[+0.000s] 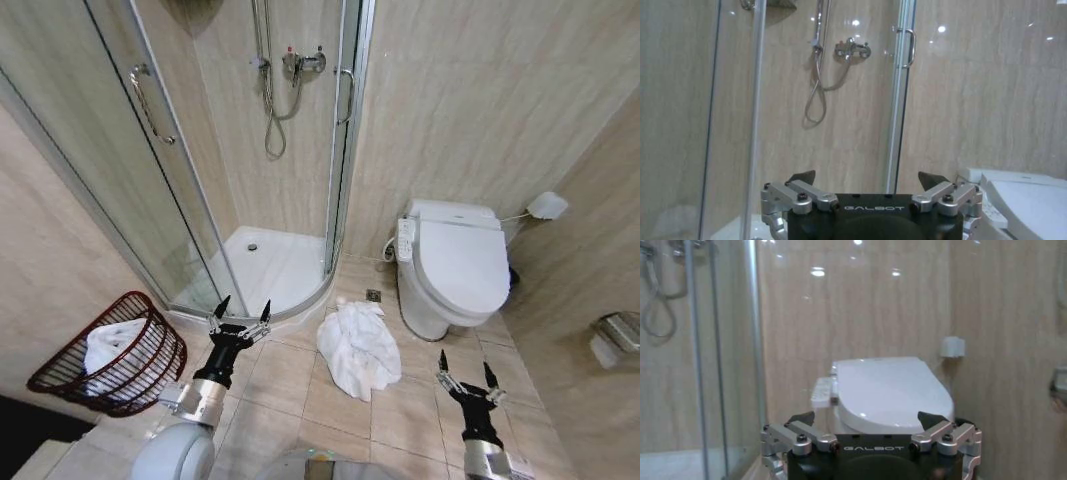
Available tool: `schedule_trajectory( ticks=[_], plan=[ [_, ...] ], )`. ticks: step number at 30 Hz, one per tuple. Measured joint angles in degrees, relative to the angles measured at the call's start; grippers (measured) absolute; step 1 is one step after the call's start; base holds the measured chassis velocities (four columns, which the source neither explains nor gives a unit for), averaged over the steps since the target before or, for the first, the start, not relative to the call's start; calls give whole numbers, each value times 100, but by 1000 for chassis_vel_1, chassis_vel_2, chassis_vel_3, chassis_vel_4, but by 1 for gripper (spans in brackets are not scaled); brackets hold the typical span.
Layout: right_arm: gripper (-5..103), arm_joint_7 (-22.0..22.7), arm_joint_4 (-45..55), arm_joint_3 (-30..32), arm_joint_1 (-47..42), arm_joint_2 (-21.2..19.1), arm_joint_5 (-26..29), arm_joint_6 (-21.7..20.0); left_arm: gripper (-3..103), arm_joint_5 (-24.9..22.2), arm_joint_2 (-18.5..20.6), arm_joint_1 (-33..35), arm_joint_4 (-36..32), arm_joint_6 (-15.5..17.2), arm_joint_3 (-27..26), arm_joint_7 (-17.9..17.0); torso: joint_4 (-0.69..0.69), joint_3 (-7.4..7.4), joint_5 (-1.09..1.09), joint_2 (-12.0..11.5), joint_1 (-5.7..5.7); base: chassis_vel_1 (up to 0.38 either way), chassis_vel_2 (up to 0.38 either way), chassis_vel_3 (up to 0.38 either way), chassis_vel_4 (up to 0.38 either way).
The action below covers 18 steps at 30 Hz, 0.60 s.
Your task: Discard the used towel into the hamper.
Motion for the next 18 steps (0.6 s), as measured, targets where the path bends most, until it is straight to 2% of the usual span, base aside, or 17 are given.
schedule_trajectory(
  ticks=[7,11,13,16,18],
  plan=[
    [100,-27,-3,96,-34,67,257,-176,100,0,0,0,0,0,0,0,0,-85,0,-142,-57,0,0,0,0],
    [100,-31,49,153,-139,16,757,-381,100,0,1,0,0,0,0,0,0,-150,-1,-256,-105,0,0,0,0],
    [100,-38,54,162,-158,-10,803,-393,100,0,1,0,0,0,0,0,0,-168,0,-284,-117,0,0,0,0],
    [100,-77,46,120,-165,-43,637,-324,100,0,1,0,0,0,0,0,0,-211,-1,-355,-143,0,0,0,0],
    [100,-115,78,-81,-131,-22,284,-254,100,0,1,0,0,0,0,0,-1,-245,0,-416,-171,0,0,0,0]
  ],
)
